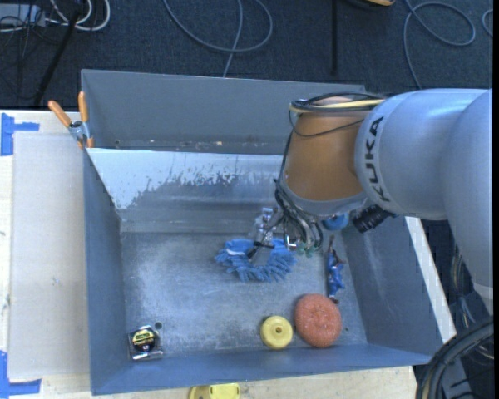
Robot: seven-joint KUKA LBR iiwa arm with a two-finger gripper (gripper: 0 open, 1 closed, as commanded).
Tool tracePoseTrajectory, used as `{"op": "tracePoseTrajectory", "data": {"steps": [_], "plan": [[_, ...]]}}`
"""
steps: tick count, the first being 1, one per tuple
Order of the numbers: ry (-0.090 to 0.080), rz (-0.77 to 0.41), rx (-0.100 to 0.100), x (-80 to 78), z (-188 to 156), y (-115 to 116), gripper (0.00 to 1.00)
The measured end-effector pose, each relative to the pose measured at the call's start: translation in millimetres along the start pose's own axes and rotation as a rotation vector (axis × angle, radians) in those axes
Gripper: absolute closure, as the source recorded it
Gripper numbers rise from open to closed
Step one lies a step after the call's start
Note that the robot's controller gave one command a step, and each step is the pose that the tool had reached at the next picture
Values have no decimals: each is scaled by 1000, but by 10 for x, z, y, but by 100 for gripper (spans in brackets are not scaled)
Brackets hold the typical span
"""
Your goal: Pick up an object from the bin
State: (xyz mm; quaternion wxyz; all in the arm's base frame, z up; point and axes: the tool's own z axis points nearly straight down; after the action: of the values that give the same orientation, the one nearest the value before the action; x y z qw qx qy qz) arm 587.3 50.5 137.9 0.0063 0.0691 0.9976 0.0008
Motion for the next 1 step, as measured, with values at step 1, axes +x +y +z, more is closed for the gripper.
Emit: {"op": "tracePoseTrajectory", "data": {"steps": [1], "plan": [[17, -18, 1, 40, 528, 300, 100]]}}
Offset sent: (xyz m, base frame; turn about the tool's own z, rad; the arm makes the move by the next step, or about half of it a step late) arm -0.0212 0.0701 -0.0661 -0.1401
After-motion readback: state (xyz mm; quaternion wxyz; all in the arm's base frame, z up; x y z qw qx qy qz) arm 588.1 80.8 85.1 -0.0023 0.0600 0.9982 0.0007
